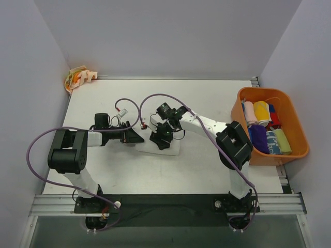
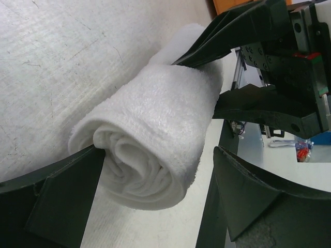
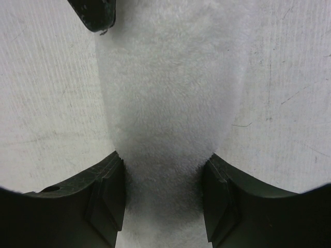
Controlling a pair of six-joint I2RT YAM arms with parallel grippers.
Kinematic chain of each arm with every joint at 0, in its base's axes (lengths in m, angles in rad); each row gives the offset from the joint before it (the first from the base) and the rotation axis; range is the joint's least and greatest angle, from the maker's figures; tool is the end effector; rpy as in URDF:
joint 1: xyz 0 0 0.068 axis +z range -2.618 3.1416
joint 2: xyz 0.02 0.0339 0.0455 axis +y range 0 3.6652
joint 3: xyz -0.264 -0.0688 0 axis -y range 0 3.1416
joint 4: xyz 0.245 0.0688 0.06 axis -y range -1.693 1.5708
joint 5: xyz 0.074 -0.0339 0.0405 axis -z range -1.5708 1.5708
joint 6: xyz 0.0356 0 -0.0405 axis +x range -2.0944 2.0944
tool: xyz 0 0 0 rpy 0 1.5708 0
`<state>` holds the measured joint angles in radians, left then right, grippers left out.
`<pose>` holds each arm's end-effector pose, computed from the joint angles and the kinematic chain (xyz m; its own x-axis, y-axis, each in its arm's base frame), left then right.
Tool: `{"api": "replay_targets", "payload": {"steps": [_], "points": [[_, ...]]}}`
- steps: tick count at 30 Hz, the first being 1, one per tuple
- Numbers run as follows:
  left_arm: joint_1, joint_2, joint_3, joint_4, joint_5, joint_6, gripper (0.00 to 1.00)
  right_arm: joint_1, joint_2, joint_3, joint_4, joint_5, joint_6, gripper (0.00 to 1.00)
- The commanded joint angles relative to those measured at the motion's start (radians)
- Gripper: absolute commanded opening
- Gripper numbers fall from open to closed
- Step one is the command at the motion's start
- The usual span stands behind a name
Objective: Roll the towels
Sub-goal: Roll the towel, then place the rolled towel into the container
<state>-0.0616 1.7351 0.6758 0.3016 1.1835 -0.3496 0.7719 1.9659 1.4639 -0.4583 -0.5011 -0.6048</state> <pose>0.2964 -0.0513 0.1296 -0.8824 -0.0752 -0.4645 0.4176 0.3298 -0.8467 0.2930 0.3091 0.2057 -0.0229 -0.7183 -0.6954 -0.9994 0.0340 -0.0022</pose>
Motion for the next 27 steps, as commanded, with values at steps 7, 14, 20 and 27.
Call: {"api": "replay_targets", "payload": {"steps": [7,14,20,27], "points": [[-0.018,0.083,-0.019,0.140,-0.005,-0.126,0.47,0.004,0.073,0.006,-0.105,0.025,-0.029,0.57],[-0.014,0.122,0.043,-0.086,-0.027,-0.149,0.00,0.012,0.008,0.010,-0.100,0.182,-0.024,0.73],[-0.012,0.178,0.194,-0.479,-0.041,0.006,0.00,0.065,-0.094,-0.074,-0.039,0.347,-0.052,0.91],[-0.017,0.158,0.237,-0.625,-0.163,-0.015,0.00,0.142,-0.148,-0.168,0.073,0.461,-0.052,0.93]]}}
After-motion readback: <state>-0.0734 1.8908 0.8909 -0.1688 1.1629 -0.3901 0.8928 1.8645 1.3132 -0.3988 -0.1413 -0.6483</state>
